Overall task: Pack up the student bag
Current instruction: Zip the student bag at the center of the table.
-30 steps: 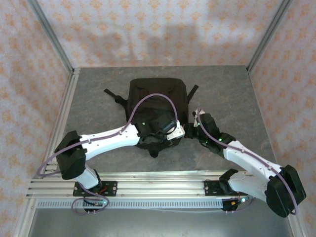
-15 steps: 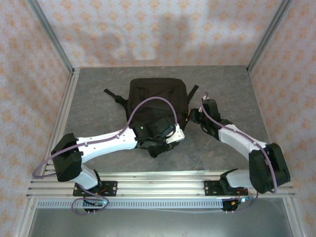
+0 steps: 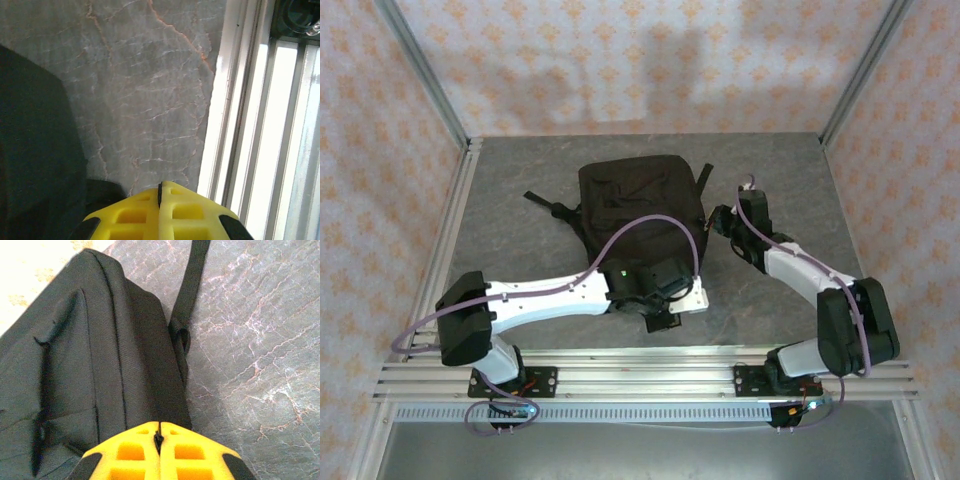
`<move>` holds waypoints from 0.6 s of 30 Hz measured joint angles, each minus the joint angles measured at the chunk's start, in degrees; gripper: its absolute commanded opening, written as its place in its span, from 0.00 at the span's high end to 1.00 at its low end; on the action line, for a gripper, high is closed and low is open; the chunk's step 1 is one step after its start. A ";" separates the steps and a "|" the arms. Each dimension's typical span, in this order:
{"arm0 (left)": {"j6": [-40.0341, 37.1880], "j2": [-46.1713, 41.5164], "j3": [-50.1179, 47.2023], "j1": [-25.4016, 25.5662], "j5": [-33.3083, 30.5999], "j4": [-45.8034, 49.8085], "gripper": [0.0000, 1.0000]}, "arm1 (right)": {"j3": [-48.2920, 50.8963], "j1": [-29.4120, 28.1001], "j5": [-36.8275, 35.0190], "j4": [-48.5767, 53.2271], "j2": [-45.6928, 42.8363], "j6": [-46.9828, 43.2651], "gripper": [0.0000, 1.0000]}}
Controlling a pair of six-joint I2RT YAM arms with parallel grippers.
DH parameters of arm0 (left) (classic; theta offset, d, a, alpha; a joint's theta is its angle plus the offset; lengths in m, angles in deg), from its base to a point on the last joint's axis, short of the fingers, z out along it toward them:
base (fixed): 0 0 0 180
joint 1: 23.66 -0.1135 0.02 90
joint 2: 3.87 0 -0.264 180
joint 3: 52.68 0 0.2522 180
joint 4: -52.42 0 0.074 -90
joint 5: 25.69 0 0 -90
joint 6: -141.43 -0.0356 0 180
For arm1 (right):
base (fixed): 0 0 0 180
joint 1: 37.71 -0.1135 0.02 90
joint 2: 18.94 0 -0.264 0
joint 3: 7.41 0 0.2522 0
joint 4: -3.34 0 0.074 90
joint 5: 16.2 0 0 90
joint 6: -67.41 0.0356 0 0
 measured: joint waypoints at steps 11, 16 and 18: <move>0.63 1.55 1.16 2.47 2.19 0.20 1.00 | 9.70 0.00 -1.84 2.93 -14.05 1.86 1.00; 1.95 1.55 1.16 2.95 2.64 0.22 1.00 | 12.39 0.00 -4.07 6.97 -21.42 1.88 1.00; 2.58 1.55 1.16 3.17 2.54 0.20 0.96 | 13.22 0.00 -5.25 8.35 -23.65 1.88 0.95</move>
